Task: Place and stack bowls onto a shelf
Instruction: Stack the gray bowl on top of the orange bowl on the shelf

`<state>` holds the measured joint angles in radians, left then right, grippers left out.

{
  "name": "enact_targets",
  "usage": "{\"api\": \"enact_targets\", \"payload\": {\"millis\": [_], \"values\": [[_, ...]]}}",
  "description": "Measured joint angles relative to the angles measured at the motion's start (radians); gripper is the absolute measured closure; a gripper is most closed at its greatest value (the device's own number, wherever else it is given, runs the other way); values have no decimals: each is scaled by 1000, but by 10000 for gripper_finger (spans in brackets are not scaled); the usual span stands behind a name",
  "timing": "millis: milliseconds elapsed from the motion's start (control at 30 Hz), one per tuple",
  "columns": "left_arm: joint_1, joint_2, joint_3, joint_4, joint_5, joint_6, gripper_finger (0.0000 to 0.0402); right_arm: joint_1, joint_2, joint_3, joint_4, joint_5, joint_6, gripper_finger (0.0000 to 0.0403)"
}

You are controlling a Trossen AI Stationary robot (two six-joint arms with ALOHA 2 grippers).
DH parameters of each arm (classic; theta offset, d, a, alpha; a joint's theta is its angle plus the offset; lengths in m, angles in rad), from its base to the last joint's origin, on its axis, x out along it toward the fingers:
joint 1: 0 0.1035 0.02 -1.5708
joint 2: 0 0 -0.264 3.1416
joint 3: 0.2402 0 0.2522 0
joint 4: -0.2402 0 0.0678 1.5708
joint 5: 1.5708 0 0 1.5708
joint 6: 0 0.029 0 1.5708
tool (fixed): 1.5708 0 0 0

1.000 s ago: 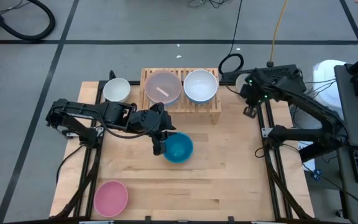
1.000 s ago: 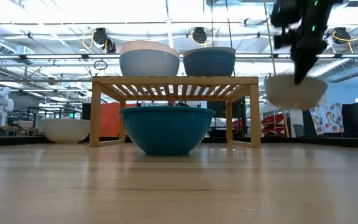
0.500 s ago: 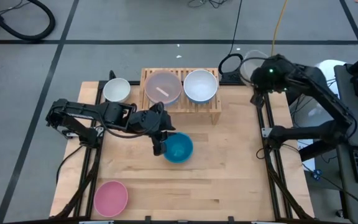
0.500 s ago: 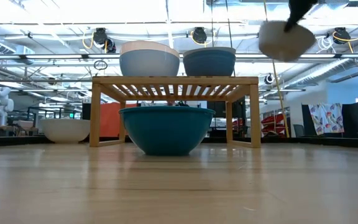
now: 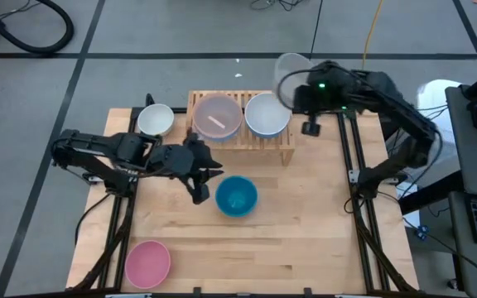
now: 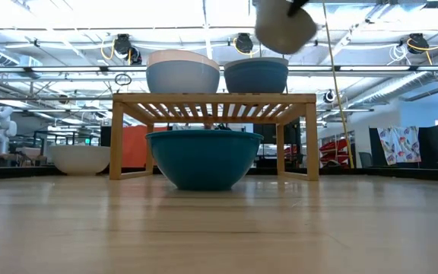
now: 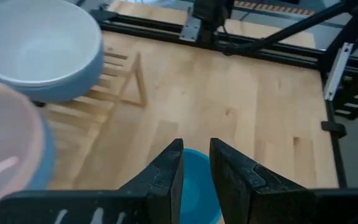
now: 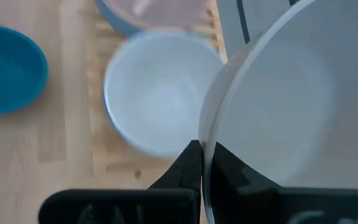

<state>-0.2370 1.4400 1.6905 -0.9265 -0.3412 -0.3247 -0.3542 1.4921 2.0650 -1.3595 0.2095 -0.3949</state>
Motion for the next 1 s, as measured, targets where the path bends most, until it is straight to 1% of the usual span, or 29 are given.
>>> {"api": "enact_targets", "payload": {"millis": [133,300,367,533,600,633,800,1000], "values": [[-24,-37,0,-34,-55,-24,319,66,109,144,0,0,-47,403],[-48,-75,0,-64,-64,-32,319,139,227,293,12,0,-59,403],[-57,-81,0,-81,-74,-37,319,166,237,276,85,-4,-73,403],[-69,-102,0,-159,-117,-68,319,198,278,271,160,-78,-105,403],[-72,-109,1,-190,-131,-97,319,207,298,270,187,-88,-110,403],[-74,-114,1,-208,-134,-108,319,209,305,270,210,-89,-119,403],[-93,-129,1,-255,-141,-157,319,209,337,270,280,-160,-130,403],[-124,-133,1,-252,-142,-169,319,192,388,269,324,-254,-148,403]]}}
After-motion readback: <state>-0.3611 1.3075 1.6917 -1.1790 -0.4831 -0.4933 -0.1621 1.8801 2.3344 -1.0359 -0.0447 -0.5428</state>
